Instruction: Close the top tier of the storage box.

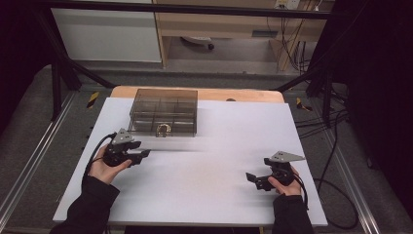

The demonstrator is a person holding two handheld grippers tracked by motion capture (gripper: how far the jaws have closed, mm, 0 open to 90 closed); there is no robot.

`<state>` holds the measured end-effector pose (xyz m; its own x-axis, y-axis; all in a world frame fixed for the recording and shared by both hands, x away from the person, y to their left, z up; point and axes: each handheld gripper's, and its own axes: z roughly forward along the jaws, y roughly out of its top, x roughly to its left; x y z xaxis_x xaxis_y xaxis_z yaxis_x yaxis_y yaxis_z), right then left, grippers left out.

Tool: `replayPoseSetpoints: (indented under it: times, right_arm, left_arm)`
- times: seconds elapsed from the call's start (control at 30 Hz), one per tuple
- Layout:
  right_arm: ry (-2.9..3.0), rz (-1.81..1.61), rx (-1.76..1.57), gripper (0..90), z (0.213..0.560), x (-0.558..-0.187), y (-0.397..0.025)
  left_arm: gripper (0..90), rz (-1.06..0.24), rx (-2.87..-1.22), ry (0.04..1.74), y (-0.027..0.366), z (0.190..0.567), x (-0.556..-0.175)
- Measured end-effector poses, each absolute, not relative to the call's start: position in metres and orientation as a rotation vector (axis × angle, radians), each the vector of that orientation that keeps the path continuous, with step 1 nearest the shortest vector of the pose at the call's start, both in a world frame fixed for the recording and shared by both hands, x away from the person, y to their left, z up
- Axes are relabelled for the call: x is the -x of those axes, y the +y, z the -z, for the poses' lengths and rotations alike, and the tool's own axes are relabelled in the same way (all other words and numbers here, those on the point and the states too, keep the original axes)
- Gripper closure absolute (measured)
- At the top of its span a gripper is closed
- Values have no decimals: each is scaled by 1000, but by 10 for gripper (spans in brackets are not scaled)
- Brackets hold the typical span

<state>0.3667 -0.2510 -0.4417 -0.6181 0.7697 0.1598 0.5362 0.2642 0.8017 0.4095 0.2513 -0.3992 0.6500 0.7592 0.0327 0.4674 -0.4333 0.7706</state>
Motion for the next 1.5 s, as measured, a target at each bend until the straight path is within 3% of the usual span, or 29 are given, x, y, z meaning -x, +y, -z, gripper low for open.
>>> replayPoseSetpoints:
  times: [0.63, 1.5]
  right_arm:
    - [2274, -1278, -1211, 13, 441, -366, -251]
    - [2271, -1280, -1207, 13, 441, -366, -251]
  left_arm:
    - [731, -493, -2064, 966, 239, 394, -423]
    - [893, -527, -2059, 1008, 229, 395, -436]
